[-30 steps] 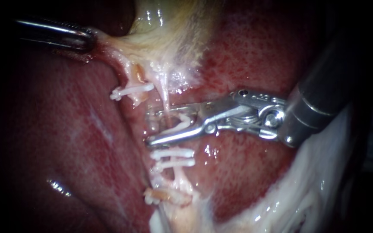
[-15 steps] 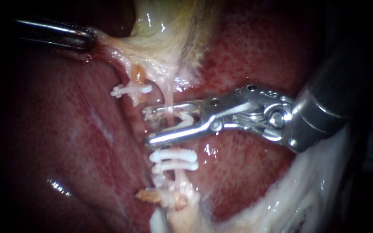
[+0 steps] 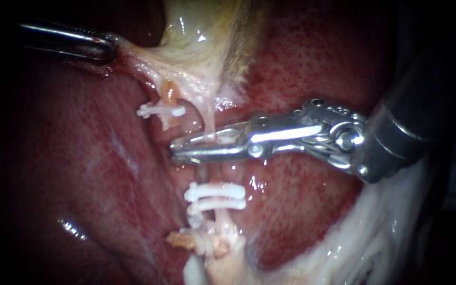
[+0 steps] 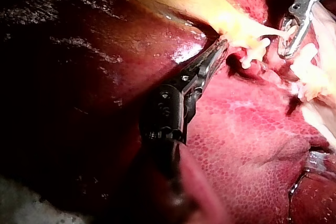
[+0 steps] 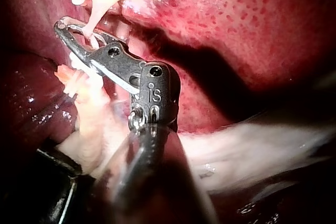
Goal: Clipping third clip right tube
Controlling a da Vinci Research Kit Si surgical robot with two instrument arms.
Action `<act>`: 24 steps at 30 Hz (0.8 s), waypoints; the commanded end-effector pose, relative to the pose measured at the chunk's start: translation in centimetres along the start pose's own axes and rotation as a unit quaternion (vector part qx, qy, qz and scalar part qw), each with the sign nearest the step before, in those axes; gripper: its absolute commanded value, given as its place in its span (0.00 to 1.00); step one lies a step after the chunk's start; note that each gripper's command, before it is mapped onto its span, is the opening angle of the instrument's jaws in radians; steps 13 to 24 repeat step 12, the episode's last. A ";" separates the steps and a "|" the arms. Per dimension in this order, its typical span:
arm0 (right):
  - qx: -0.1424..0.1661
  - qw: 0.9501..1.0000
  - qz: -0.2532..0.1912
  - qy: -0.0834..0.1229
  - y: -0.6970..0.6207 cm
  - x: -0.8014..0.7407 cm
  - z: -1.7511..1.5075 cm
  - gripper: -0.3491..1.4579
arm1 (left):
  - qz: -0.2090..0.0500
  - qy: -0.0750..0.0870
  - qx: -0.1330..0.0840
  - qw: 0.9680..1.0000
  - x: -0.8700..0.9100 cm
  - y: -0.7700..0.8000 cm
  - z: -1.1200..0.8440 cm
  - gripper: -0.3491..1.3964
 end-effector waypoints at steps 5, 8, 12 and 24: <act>-0.001 1.000 -0.001 -0.001 0.00 0.01 -0.01 0.00 | 0.000 0.000 0.001 1.000 0.00 0.00 0.01 0.00; 0.000 1.000 -0.001 -0.001 0.00 0.01 -0.01 0.00 | 0.000 0.000 0.001 1.000 0.00 0.00 0.01 0.00; 0.000 1.000 -0.001 -0.001 0.02 0.00 -0.01 0.00 | 0.000 0.000 0.001 1.000 0.00 -0.01 0.01 0.00; 0.000 1.000 -0.001 -0.001 0.02 0.00 -0.01 0.00 | 0.000 0.000 0.001 1.000 0.00 -0.01 0.01 0.00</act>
